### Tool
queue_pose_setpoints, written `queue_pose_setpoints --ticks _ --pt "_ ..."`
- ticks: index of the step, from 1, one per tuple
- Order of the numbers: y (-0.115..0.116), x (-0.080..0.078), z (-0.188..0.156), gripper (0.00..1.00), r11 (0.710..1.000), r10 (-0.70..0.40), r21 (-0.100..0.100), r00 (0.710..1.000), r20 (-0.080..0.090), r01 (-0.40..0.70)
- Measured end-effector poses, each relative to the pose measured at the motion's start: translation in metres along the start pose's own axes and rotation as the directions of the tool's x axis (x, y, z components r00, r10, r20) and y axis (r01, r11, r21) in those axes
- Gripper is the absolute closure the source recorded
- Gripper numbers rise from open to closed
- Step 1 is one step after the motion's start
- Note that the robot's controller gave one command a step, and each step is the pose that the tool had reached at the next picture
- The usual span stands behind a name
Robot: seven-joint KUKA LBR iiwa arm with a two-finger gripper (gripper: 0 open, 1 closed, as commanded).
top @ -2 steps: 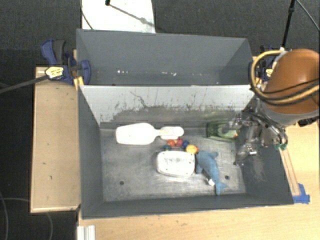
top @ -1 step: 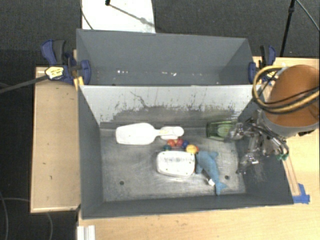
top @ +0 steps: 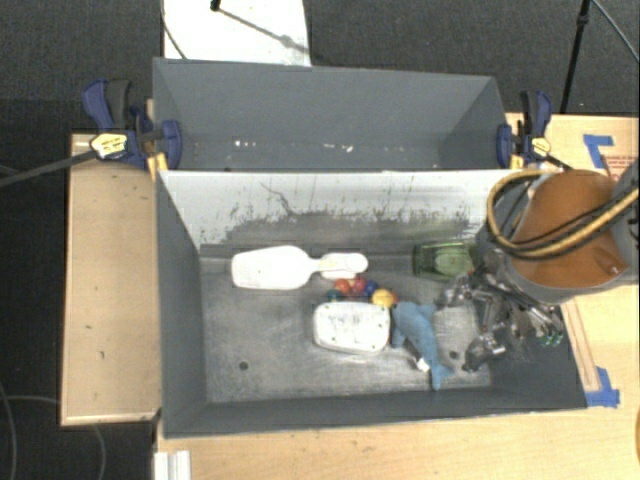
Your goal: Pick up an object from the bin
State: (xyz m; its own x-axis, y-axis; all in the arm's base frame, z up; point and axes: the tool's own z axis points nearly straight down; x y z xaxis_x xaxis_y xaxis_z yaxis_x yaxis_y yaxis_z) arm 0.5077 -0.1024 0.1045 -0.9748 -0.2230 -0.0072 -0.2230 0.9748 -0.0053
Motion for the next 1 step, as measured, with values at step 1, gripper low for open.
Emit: queue_pose_setpoints --ticks 1 --pt "0.0027 0.0179 0.0146 1.0 0.99 -0.138 -0.005 0.99 -0.003 0.138"
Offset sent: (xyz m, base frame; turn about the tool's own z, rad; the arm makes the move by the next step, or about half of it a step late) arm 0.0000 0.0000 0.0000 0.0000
